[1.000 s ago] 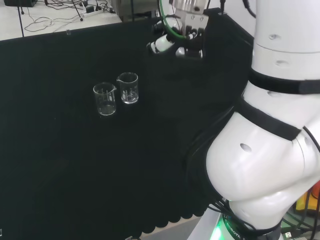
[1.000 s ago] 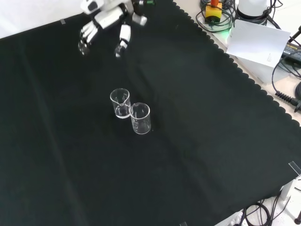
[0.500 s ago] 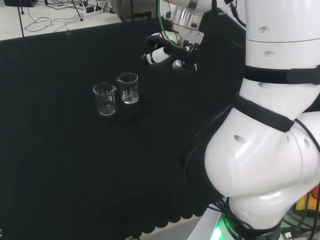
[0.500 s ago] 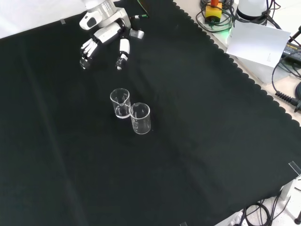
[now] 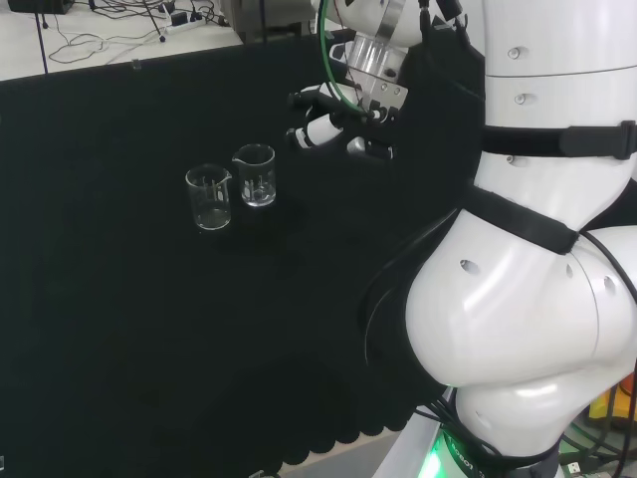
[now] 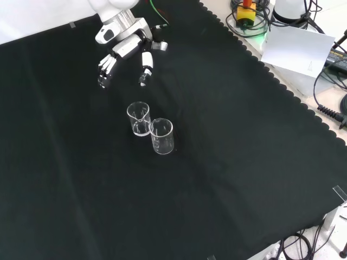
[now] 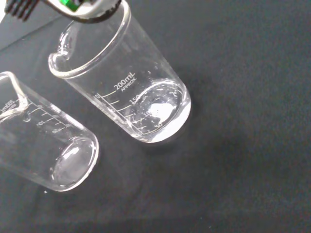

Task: Pick up the beaker on the right.

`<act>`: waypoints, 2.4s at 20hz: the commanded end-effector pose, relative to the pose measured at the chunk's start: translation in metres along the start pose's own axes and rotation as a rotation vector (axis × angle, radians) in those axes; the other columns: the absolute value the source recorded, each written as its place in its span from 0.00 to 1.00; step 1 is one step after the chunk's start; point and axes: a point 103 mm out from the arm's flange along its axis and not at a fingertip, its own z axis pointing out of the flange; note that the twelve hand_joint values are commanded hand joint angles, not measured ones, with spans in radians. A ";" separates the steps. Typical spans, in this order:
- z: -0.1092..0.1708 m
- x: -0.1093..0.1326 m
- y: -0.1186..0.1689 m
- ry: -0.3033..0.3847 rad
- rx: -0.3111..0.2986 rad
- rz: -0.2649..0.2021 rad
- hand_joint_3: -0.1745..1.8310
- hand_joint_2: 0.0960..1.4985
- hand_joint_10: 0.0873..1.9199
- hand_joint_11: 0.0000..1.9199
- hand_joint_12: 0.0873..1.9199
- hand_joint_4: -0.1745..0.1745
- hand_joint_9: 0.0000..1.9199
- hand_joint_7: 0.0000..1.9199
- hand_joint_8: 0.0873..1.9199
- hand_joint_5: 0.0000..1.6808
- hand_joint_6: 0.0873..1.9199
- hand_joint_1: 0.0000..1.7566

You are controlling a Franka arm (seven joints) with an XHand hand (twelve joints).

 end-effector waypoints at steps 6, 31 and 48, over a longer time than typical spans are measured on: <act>0.023 -0.006 0.000 0.069 -0.021 -0.081 0.36 0.38 0.31 0.00 0.72 0.37 0.21 0.11 0.29 0.25 0.00 0.46; 0.061 0.003 0.028 0.220 0.044 -0.235 0.40 0.31 0.29 0.02 0.71 0.35 0.23 0.13 0.31 0.26 0.00 0.52; 0.086 0.010 0.035 0.278 0.029 -0.224 0.41 0.30 0.29 0.01 0.71 0.33 0.23 0.14 0.32 0.28 0.00 0.54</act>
